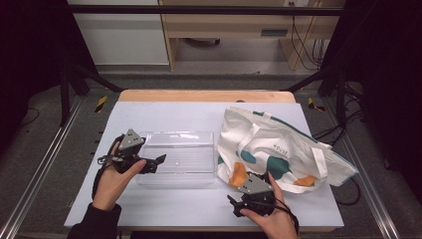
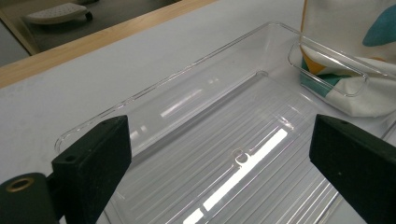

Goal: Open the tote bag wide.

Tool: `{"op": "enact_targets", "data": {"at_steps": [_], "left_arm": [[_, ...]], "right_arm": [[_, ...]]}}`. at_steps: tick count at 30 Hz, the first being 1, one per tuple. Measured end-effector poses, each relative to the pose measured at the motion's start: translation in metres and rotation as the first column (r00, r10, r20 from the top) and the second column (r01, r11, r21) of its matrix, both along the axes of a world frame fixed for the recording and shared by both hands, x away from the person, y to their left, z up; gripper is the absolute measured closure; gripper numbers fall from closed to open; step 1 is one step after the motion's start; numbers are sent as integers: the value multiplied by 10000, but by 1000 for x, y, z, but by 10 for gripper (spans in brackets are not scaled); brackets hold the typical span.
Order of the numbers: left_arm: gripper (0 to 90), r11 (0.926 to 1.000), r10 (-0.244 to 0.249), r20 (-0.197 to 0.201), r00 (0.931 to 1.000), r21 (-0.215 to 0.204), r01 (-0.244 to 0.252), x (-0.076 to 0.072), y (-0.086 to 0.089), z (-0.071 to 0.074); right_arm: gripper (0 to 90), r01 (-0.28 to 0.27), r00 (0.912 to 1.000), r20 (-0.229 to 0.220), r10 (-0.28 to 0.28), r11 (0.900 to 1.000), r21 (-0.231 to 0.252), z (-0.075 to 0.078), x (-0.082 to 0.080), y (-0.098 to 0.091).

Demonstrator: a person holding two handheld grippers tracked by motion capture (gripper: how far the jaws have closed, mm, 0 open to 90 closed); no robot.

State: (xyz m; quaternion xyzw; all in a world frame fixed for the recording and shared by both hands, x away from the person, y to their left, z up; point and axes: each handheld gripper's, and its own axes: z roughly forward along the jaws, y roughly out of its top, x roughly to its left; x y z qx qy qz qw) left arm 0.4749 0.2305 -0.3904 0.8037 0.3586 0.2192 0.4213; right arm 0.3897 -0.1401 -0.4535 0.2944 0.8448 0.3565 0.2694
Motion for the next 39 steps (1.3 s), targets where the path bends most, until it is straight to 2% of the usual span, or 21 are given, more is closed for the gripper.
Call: {"op": "enact_targets", "data": {"at_steps": [3,6,13,14,15,17,20,22,23,28,29,30,31,32,34,36,37,39], "left_arm": [[57,10000,-52,86,9999,81,51,-1,-3,0],[58,9990,-176,189,9997,405,168,-1,-10,-1],[64,9956,-456,259,9986,832,433,-5,-20,-3],[64,9941,-530,296,9982,966,499,-6,-22,-2],[64,9946,-537,307,9981,902,508,-7,-23,-2],[64,9934,-643,377,9972,979,603,-9,-27,-1],[64,9894,-852,466,9953,1218,790,-13,-31,2],[64,9900,-850,530,9950,1175,783,-14,-33,4],[64,9898,-881,572,9945,1170,810,-15,-34,5],[64,9878,-1140,537,9920,1132,1074,-16,-39,5],[63,9878,-1152,477,9922,1110,1093,-16,-40,5],[63,9890,-1118,438,9928,1021,1069,-16,-42,4],[63,9871,-1162,403,9924,1159,1108,-17,-43,4],[63,9880,-1158,390,9925,1075,1111,-17,-45,3],[63,9857,-1242,302,9918,1187,1199,-19,-48,2],[63,9810,-1432,259,9894,1357,1385,-20,-51,3],[63,9817,-1443,275,9891,1293,1397,-20,-53,3],[63,9782,-1575,246,9872,1406,1526,-22,-55,4]], "right_arm": [[71,5,10000,50,-4,10000,-34,0,0,0],[71,51,10000,53,-51,10000,-19,0,0,-2],[87,211,9997,77,-210,9997,-76,1,-3,-8],[99,177,9998,-6,-177,9998,-60,2,-4,-10],[128,46,10000,-69,-46,10000,-22,3,-7,-13],[192,-13,10000,20,13,10000,-21,8,-12,-17],[243,-163,9983,565,153,9997,172,24,-18,-27],[312,3,9966,821,-30,9995,330,43,-15,-40],[312,3,9966,821,-30,9995,330,43,-15,-40],[414,452,9922,1165,-449,9990,9,79,-4,-66],[447,561,9901,1293,-545,9984,-90,89,-2,-71],[486,860,9852,1509,-812,9960,-254,108,4,-80],[486,860,9852,1509,-812,9960,-254,108,4,-80],[514,974,9830,1598,-904,9946,-365,116,8,-85],[544,1327,9794,1607,-1223,9896,-560,129,20,-95],[567,1637,9778,1429,-1530,9843,-666,137,36,-105],[570,1860,9760,1304,-1743,9790,-838,139,46,-111],[577,2121,9738,1063,-2010,9714,-1069,140,60,-117]]}}
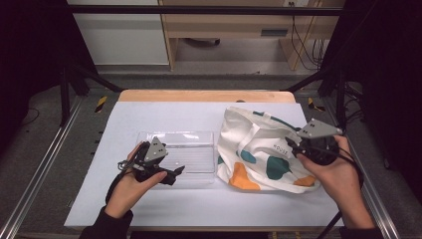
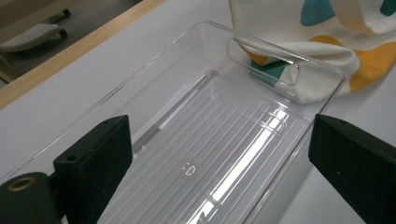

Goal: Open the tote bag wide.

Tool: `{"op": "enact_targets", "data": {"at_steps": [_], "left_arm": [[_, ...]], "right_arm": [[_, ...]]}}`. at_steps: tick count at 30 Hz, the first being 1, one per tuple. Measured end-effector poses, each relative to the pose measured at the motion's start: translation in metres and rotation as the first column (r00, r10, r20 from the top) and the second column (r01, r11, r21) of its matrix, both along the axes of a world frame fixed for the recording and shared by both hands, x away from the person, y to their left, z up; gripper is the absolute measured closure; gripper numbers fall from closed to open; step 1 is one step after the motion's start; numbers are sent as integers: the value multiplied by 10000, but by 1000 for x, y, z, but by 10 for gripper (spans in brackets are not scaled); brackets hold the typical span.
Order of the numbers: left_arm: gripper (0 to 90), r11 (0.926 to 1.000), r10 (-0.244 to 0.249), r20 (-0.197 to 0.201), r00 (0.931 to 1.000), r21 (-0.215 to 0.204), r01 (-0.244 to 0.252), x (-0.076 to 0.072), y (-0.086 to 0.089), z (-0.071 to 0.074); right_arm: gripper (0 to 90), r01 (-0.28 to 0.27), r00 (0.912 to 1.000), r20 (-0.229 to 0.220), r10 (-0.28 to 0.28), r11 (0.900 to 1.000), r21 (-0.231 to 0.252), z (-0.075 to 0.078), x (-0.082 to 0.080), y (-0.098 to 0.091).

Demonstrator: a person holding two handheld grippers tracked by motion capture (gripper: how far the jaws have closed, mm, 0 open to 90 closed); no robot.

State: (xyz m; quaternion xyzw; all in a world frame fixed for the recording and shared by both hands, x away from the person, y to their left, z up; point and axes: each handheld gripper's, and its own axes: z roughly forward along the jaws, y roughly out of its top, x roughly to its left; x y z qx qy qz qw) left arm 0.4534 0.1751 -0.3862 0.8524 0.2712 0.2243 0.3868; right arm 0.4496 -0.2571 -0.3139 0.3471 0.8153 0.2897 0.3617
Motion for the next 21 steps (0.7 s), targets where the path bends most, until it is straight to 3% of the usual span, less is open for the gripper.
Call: {"op": "enact_targets", "data": {"at_steps": [4,7,10,12,15,21], "left_arm": [[63,9999,-145,-1,9999,49,145,-1,-3,2],[63,9997,-240,51,9997,105,239,-2,-6,4],[64,9994,-343,125,9993,115,341,-1,-10,8],[64,9991,-354,278,9990,259,347,1,-13,12],[66,9985,-518,510,9974,204,508,3,-21,22],[75,9914,-1269,751,9891,430,1239,16,-53,51]], "right_arm": [[586,145,9970,-758,-148,9999,-48,-7,22,-8],[587,98,9925,-1215,-106,9999,-69,-13,31,-9],[690,138,9891,-1463,-166,9997,-207,-18,34,-8],[795,42,9876,-1565,-78,9997,-236,-19,33,-7],[855,-202,9893,-1449,154,9993,-312,-16,25,-5],[884,-780,9906,-1138,759,9968,-145,-8,0,0]]}}
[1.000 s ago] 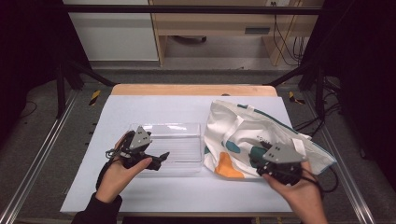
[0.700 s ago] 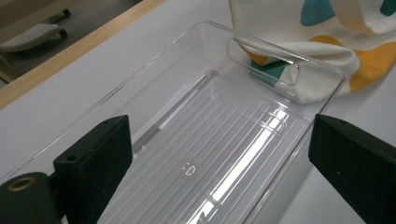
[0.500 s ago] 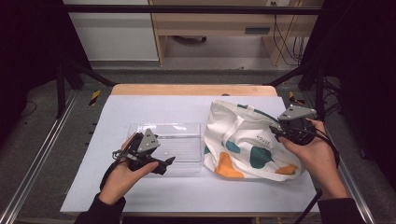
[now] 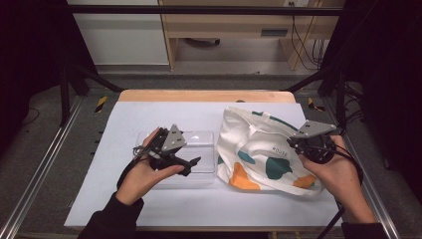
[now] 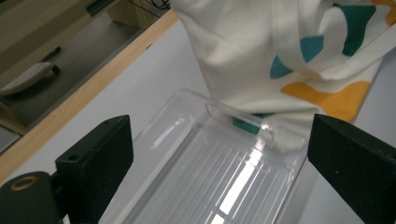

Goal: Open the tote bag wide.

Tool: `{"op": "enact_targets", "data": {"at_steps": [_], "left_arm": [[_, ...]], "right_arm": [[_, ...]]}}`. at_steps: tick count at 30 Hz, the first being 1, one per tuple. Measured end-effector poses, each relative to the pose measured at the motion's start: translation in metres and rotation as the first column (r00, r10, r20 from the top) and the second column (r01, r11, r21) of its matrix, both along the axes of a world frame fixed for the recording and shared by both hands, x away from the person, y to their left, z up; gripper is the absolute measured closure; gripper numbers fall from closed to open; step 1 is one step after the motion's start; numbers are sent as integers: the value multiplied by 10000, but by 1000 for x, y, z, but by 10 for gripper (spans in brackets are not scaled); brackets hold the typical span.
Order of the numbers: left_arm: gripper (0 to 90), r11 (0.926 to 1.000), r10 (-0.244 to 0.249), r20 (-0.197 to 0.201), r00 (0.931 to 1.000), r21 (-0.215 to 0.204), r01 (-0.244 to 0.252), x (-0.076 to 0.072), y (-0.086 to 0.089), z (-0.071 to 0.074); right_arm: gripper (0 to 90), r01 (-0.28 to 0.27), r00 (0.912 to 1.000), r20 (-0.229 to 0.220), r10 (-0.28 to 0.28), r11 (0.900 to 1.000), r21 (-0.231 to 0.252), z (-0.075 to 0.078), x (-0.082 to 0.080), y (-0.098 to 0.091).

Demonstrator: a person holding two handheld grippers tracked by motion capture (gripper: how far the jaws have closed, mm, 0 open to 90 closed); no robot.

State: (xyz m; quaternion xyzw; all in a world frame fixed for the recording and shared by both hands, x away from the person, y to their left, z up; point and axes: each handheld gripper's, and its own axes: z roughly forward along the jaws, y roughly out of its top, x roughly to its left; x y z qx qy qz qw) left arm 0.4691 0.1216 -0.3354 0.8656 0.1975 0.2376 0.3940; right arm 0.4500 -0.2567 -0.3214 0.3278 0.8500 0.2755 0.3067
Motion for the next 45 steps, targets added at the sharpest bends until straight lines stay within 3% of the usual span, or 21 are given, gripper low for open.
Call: {"op": "enact_targets", "data": {"at_steps": [3,6,8,16,27,36,45], "left_arm": [[83,9996,-245,156,9996,148,242,9,-16,13],[112,9992,-409,120,9991,7,409,20,-33,25],[127,9988,-480,124,9988,-105,482,29,-43,32],[189,9949,-989,91,9951,185,987,60,-84,49],[260,9822,-1597,13,9872,1007,1588,92,-124,56],[279,9690,-2017,-546,9779,1340,2074,104,-146,52],[425,9562,-2333,-954,9677,1585,2461,107,-157,47]], "right_arm": [[885,-249,9996,114,247,9996,138,0,-13,2],[884,-555,9983,218,549,9981,266,-4,-28,2],[883,-604,9979,254,597,9977,293,-6,-31,3],[885,-938,9951,360,921,9945,462,-13,-43,5],[884,-1177,9923,438,1155,9916,528,-18,-53,8],[882,-1238,9917,421,1213,9903,626,-22,-61,10],[877,-1372,9902,363,1349,9881,695,-28,-69,12]]}}
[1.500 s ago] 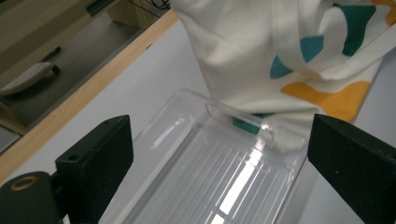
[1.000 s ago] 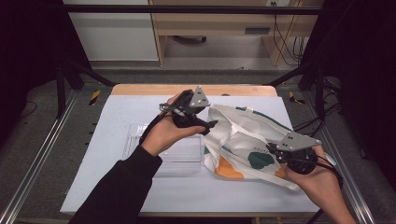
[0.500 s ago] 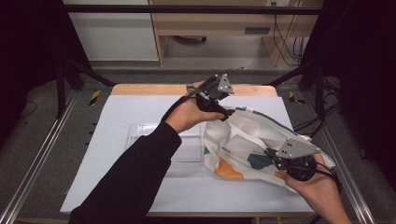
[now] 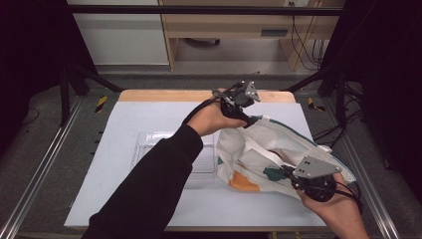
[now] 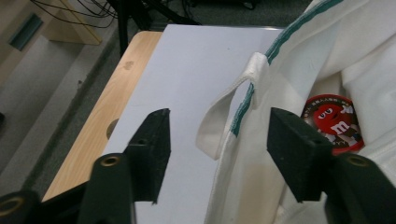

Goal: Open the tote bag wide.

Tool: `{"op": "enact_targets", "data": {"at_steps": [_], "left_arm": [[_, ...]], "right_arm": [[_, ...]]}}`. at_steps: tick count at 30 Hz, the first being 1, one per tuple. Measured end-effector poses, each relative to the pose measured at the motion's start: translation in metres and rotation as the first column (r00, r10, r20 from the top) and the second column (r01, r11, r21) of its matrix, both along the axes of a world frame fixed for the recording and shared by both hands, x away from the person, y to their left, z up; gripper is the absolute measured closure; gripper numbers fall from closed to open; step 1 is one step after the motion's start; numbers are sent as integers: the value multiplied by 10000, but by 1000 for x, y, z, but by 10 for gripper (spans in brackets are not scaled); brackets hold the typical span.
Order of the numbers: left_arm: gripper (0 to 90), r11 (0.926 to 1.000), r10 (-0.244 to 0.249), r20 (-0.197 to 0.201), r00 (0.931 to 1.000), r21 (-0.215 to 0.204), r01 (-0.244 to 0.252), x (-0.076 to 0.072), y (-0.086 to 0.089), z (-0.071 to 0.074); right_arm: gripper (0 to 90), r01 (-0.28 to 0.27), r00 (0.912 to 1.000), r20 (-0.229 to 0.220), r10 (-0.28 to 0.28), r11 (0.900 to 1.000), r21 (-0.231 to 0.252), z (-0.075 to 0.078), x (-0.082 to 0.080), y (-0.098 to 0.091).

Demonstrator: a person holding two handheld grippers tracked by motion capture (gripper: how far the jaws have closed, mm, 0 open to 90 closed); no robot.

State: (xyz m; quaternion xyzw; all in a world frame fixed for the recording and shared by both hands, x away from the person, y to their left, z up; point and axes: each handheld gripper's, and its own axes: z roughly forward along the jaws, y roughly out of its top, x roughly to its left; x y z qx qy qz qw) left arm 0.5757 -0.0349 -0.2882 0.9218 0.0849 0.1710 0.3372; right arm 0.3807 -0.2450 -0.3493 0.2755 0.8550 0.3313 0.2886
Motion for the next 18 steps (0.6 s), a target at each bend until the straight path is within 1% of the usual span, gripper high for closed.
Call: {"op": "enact_targets", "data": {"at_steps": [1,2,3,4,5,6,8,9,11,12,14,15,16,18], "left_arm": [[458,10000,-26,-69,10000,2,26,0,-1,-1],[458,9999,-104,-134,9999,51,105,0,-2,-2],[477,9998,-162,-190,9997,104,164,0,-3,-3],[494,9996,-202,-180,9996,176,205,0,-4,-4],[541,9993,-218,-128,9997,291,221,-1,-5,-4],[541,9992,-191,-65,9998,361,193,-1,-6,-4],[588,9991,-157,-67,9999,382,160,-1,-7,-5],[639,9985,-201,-67,9998,505,204,-1,-8,-5],[698,9983,-185,-29,9998,553,187,-1,-8,-5],[698,9973,-237,-14,9997,689,237,-2,-9,-6],[769,9949,-256,117,9996,980,243,-3,-10,-7],[824,9950,-237,120,9996,973,224,-3,-10,-8],[824,9950,-180,102,9998,988,169,-3,-10,-8],[863,9961,-116,15,9999,880,114,-2,-10,-6]], "right_arm": [[878,-5,10000,-8,5,10000,13,0,-1,0],[878,-5,10000,-8,5,10000,13,0,-1,0],[877,10,10000,-19,-10,10000,-4,0,-2,1],[877,16,10000,-19,-16,10000,-11,0,-3,1],[877,-12,10000,-5,12,10000,-38,0,-3,1],[877,-44,10000,-2,44,10000,-28,0,-3,1],[877,-55,10000,12,55,10000,-9,-1,-5,2],[876,-63,10000,20,63,10000,13,-1,-7,2],[876,-58,10000,-5,58,10000,45,-2,-8,3],[876,-58,10000,-5,58,10000,45,-2,-8,3],[875,-50,10000,2,50,9999,113,-3,-9,2],[875,-36,10000,-14,36,9998,195,-5,-10,2],[875,-36,10000,-14,36,9998,195,-5,-10,2],[875,-27,10000,-9,27,9997,231,-8,-10,3]]}}
